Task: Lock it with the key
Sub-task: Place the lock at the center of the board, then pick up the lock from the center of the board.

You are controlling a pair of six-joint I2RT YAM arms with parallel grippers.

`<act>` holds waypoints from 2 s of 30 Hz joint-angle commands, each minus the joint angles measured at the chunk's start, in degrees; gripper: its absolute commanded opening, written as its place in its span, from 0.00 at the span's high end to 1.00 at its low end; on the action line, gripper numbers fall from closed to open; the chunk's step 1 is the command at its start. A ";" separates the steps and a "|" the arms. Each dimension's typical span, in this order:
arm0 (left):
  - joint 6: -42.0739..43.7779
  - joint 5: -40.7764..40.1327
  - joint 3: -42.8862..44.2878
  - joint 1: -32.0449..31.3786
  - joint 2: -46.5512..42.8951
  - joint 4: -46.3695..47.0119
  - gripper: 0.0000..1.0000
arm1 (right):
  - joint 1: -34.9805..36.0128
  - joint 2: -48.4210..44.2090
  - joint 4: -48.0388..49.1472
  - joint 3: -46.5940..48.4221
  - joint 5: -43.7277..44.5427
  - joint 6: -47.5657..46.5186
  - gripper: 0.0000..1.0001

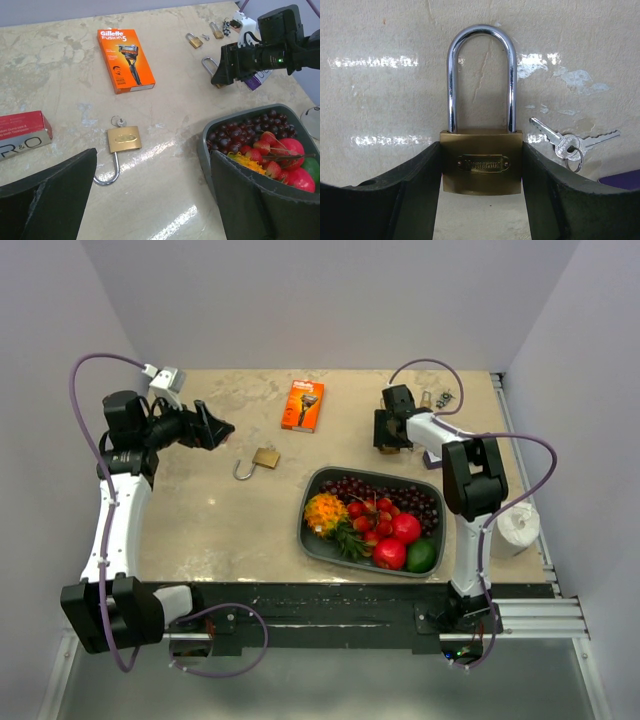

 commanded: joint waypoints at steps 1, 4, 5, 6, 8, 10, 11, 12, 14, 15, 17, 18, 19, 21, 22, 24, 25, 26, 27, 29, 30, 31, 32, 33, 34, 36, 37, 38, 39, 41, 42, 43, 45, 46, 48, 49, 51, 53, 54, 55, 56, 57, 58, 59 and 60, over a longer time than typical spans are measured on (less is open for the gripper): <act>1.16 0.23 2.51 0.00 0.79 0.13 0.01 | -0.32 -0.53 1.70 3.38 0.86 1.61 0.51; 2.47 -0.56 3.57 0.00 1.84 -1.63 0.01 | -0.23 -0.53 1.08 4.17 0.86 1.78 0.35; 2.92 -0.91 3.92 -0.09 2.54 -2.85 0.01 | -0.23 -0.79 0.82 4.43 0.43 1.96 0.31; 3.36 -1.09 4.62 -0.09 2.98 -3.56 0.01 | -0.32 -0.97 0.64 4.52 0.07 2.13 0.27; 3.97 -1.62 5.07 0.00 3.86 -4.79 0.01 | -0.23 -1.50 0.12 5.31 -0.63 2.22 0.20; 5.11 -1.80 5.42 -0.18 4.13 -5.32 0.01 | -0.23 -1.85 -0.23 6.01 -0.55 2.40 0.16; 5.47 -2.06 5.51 -0.18 4.48 -5.85 0.01 | -0.23 -2.46 -0.41 6.19 -1.07 2.31 0.12; 5.73 -2.15 5.77 -0.18 4.65 -6.11 0.01 | -0.32 -2.81 -0.50 6.37 -1.51 2.22 0.09; 8.35 -3.28 6.47 -0.44 5.35 -7.69 0.01 | -0.23 -3.60 -0.85 7.33 -2.21 1.87 0.08; 8.89 -4.16 7.26 -0.79 5.62 -8.22 0.01 | -0.23 -5.00 -0.59 7.51 -2.82 1.00 0.07; 10.56 -6.61 8.23 -1.32 6.76 -10.23 0.01 | -0.23 -7.03 1.51 7.34 -3.79 -0.23 0.06; 11.09 -7.41 8.84 -1.84 7.03 -10.86 0.01 | -0.15 -9.65 2.57 7.07 -5.19 -1.72 0.05; 12.14 -8.46 9.02 -2.46 7.29 -11.30 0.01 | -0.06 -10.98 3.62 6.55 -5.81 -2.60 0.04; 14.07 -12.14 8.76 -5.34 7.38 -12.62 0.01 | -0.06 -13.70 6.43 6.19 -6.78 -5.58 0.02; 16.52 -12.78 8.58 -6.32 7.47 -13.14 0.01 | -0.06 -16.06 7.14 6.28 -7.92 -6.73 0.01; 18.29 -15.83 7.71 -8.78 8.43 -14.29 0.01 | -0.06 -18.28 9.50 6.11 -8.72 -10.76 0.01; 19.78 -15.94 7.70 -8.97 8.96 -14.90 0.01 | -0.06 -21.24 10.39 4.97 -10.11 -11.83 0.01; 19.80 -15.77 7.79 -9.05 10.36 -15.34 0.01 | -0.06 -22.67 12.49 4.18 -10.65 -13.32 0.01; 18.93 -16.81 7.70 -9.40 11.07 -15.00 0.01 | -0.06 -24.42 13.99 3.13 -10.74 -15.34 0.01; 13.66 -20.49 6.92 -9.32 12.38 -11.41 0.01 | -0.14 -28.98 16.80 -0.47 -10.48 -17.55 0.01; 12.51 -21.73 6.04 -12.02 12.83 -10.26 0.01 | -0.06 -30.40 17.68 -1.88 -10.56 -18.16 0.01; 10.33 -23.23 5.60 -13.00 13.27 -9.20 0.01 | -0.06 -31.63 18.56 -4.85 -10.30 -18.26 0.01; 9.35 -25.33 5.25 -13.88 14.49 -7.63 0.01 | -0.14 -34.34 19.79 -6.36 -10.39 -18.60 0.01; 8.47 -26.74 5.16 -15.54 15.46 -7.26 0.01 | -0.15 -35.33 20.06 -7.59 -10.82 -20.35 0.01; 7.07 -28.24 5.15 -16.34 16.51 -6.74 0.01 | -0.15 -36.12 20.07 -9.43 -12.31 -21.67 0.01; 4.25 -31.49 5.24 -18.27 19.94 -4.54 0.01 | -0.15 -37.35 18.14 -9.98 -15.11 -23.69 0.01; 2.15 -32.37 5.42 -18.98 21.08 -3.58 0.01 | -0.15 -37.27 17.18 -9.81 -15.14 -23.71 0.01; 1.26 -33.08 5.94 -19.60 23.70 -3.22 0.01 | -0.23 -37.18 14.30 -9.28 -15.40 -23.53 0.01; 0.73 -34.65 7.43 -20.82 25.03 -3.22 0.01 | -0.15 -36.75 12.79 -8.67 -16.97 -23.70 0.01; 0.11 -37.89 8.49 -22.06 28.38 -2.08 0.01 | -0.23 -36.57 10.23 -8.13 -18.21 -24.76 0.01; -0.07 -38.96 8.93 -23.28 29.52 -1.73 0.01 | -0.15 -36.65 10.14 -8.48 -18.30 -24.85 0.01; -0.59 -39.67 9.54 -23.82 31.62 -1.72 0.01 | -0.15 -36.66 10.14 -9.09 -18.21 -24.67 0.01; -0.77 -40.90 11.13 -25.31 33.48 -1.90 0.01 | -0.23 -36.83 10.05 -9.45 -18.47 -24.23 0.01; -0.68 -41.52 11.39 -25.66 34.35 -1.64 0.01 | -0.23 -37.09 10.22 -9.89 -18.30 -24.23 0.01; -0.60 -43.10 11.48 -26.63 35.94 0.20 0.01 | -0.15 -37.27 10.66 -10.24 -18.21 -24.23 0.01; -0.77 -43.63 11.66 -26.81 37.08 0.82 0.01 | -0.15 -37.36 10.58 -10.33 -18.30 -24.32 0.01; -0.86 -44.60 12.36 -27.60 38.22 1.09 0.01 | -0.15 -37.45 10.58 -10.33 -18.47 -24.58 0.01; -0.77 -48.62 12.80 -28.74 39.90 1.00 0.01 | -0.15 -37.36 10.66 -10.33 -18.48 -24.76 0.01; -0.77 -49.77 12.80 -29.18 40.25 1.09 0.01 | -0.15 -37.18 10.66 -10.07 -18.39 -24.67 0.01; -0.77 -50.74 12.71 -29.53 40.69 1.35 0.01 | -0.23 -37.27 10.58 -10.07 -18.30 -24.76 0.01; -0.86 -52.32 12.37 -30.06 40.95 1.35 0.01 | -0.15 -37.01 10.57 -9.98 -18.13 -24.67 0.01; -1.03 -52.59 12.27 -30.06 41.13 1.53 0.01 | -0.15 -36.92 10.57 -9.81 -18.21 -24.67 0.01; -1.56 -52.86 12.10 -30.15 41.39 1.44 0.01 | -0.15 -36.83 10.40 -9.63 -18.30 -24.67 0.01; -1.82 -53.82 11.66 -30.15 41.48 1.62 0.01 | -0.15 -36.83 10.40 -9.63 -18.30 -24.32 0.01; -1.74 -53.83 11.40 -30.15 41.57 1.79 0.02 | -0.23 -36.92 10.40 -9.54 -18.39 -24.23 0.01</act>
